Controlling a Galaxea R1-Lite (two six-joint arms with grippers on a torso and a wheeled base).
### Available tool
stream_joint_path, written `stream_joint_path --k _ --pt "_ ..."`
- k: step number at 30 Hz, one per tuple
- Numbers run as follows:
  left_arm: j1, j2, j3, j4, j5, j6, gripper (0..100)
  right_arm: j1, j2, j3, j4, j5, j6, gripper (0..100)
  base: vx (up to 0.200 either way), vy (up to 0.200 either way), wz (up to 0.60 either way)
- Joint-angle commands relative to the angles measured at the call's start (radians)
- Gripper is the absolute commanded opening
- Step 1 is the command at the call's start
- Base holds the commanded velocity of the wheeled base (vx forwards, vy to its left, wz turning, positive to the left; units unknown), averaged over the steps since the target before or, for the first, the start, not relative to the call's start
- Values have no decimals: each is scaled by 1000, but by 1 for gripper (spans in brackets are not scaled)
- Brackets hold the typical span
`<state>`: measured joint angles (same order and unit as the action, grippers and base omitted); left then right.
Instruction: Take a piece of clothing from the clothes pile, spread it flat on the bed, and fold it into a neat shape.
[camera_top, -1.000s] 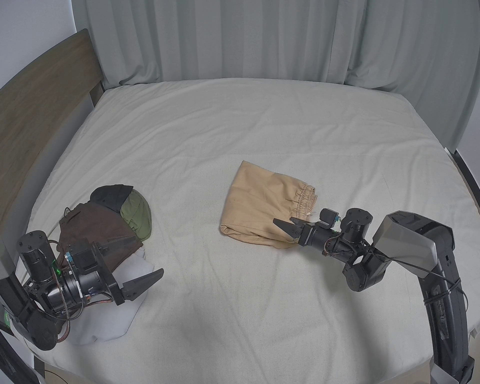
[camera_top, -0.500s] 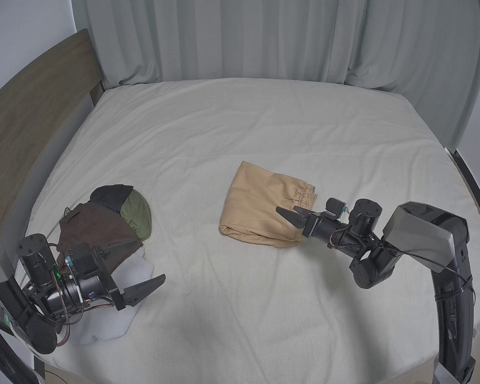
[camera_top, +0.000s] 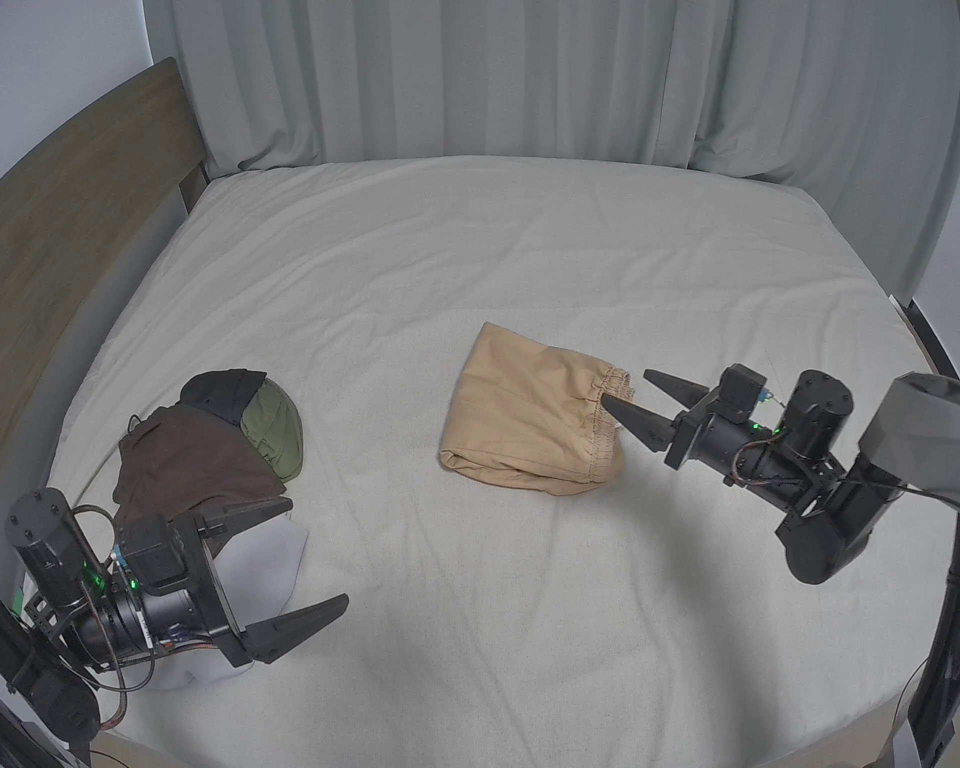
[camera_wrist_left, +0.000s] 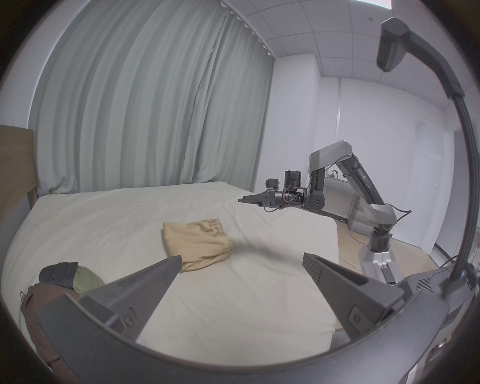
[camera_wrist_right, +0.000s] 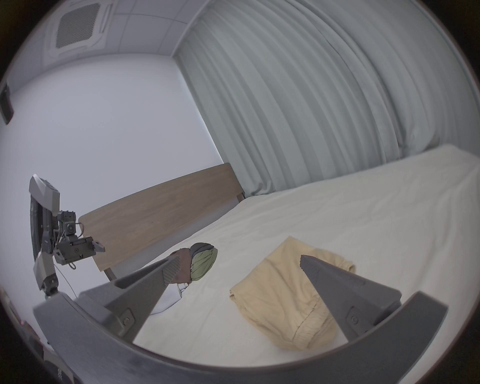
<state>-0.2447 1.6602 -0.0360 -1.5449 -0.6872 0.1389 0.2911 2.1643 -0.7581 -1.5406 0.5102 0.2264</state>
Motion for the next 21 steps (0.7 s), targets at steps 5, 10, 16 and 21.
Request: stream_joint_path --k 5,10,16,21 --pt "-59 -203 36 6 -2 -39 100 -21 -393 273 -3 -1 -91 100 0 0 0" --pt "-139 -349 36 35 -2 -56 100 -52 -610 401 -3 -1 -91 100 0 0 0" --pt "-153 -632 36 307 54 -127 100 -204 -945 709 -1 28 -119 100 0 0 0" --pt "-151 -869 36 552 173 -133 100 -259 -1221 758 149 60 -125 100 0 0 0"
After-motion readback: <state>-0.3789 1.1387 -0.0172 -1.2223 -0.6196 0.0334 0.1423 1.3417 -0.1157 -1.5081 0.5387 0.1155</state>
